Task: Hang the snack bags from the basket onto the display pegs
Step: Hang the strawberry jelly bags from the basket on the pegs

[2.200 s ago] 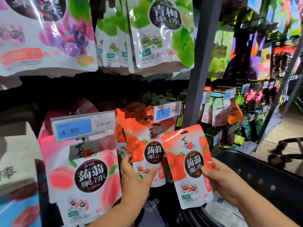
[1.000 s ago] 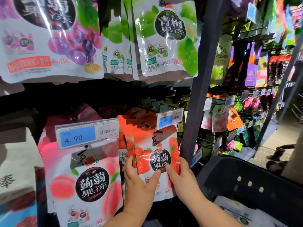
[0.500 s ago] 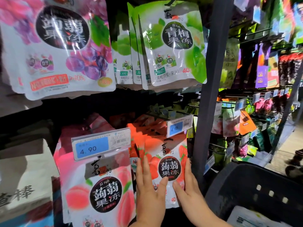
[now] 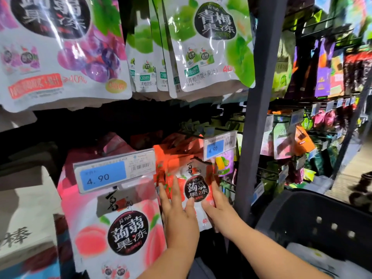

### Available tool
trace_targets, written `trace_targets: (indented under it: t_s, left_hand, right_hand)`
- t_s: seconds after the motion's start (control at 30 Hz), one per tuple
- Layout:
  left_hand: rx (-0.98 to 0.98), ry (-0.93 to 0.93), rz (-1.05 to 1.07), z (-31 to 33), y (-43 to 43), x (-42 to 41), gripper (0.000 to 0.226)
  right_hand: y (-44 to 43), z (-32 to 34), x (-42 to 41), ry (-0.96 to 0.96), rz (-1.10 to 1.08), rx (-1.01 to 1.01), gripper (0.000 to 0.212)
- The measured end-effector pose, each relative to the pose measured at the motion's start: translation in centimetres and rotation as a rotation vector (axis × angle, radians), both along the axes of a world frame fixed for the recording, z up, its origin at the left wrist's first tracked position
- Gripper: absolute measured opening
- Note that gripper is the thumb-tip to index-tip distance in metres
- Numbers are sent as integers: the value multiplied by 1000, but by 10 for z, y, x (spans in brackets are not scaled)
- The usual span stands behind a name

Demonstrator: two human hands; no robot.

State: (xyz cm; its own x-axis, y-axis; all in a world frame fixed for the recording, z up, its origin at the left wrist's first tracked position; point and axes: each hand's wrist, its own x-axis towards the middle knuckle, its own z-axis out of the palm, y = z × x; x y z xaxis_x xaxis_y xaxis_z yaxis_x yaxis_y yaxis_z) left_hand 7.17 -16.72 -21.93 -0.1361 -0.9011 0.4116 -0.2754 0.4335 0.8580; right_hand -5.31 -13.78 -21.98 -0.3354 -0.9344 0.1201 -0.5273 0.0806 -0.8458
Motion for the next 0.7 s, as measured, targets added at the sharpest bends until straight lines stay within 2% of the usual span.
trace_targets:
  t_s: [0.27, 0.43, 0.6, 0.7]
  left_hand:
    - [74, 32, 28, 7, -21, -2, 78]
    - [80, 54, 33, 6, -23, -1, 74]
    - [57, 147, 19, -7, -13, 3, 83]
    - [106, 158, 43, -10, -5, 3, 86]
  right_hand:
    - [-25, 3, 2, 34, 7, 52, 68]
    - [-22, 7, 0, 32, 9, 52, 91]
    - [-12, 8, -4, -69, -57, 24, 129]
    - [-11, 11, -1, -118, -64, 4, 125]
